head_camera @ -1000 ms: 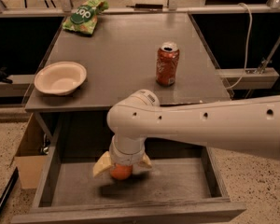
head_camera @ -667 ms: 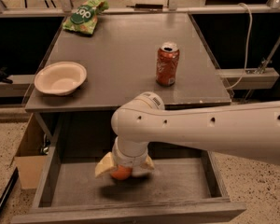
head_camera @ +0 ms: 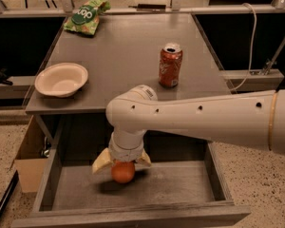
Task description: Pick orange from top drawer and place on counter
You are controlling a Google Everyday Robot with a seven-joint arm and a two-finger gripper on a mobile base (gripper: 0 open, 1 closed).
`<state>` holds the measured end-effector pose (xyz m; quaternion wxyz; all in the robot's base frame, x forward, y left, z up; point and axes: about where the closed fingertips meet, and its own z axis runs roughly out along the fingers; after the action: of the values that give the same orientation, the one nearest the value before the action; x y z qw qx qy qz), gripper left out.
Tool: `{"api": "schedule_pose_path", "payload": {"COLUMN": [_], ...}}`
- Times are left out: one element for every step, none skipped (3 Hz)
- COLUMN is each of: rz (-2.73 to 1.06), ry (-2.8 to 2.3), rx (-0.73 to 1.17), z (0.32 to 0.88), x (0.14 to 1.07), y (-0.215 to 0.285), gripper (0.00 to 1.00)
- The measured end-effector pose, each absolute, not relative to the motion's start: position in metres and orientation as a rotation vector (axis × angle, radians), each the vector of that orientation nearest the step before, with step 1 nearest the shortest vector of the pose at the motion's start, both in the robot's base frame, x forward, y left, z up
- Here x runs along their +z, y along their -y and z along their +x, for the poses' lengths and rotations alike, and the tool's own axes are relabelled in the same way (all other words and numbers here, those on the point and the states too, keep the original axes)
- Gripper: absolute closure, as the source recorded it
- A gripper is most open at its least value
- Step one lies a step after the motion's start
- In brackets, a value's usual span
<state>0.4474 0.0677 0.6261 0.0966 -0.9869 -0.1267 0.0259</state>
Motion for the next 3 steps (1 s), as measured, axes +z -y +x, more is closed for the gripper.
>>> {"api": "schedule_pose_path", "payload": {"rz": [-2.938, -2.938, -2.938], "ry": [0.401, 0.404, 0.404], "rx": [0.113, 0.115, 0.115], "z": [0.4464, 0.446, 0.446], "x": [0.6132, 0.6125, 0.6125], "y": [-0.0776, -0.0786, -0.0786], "gripper": [0.0, 0.0, 0.14]}}
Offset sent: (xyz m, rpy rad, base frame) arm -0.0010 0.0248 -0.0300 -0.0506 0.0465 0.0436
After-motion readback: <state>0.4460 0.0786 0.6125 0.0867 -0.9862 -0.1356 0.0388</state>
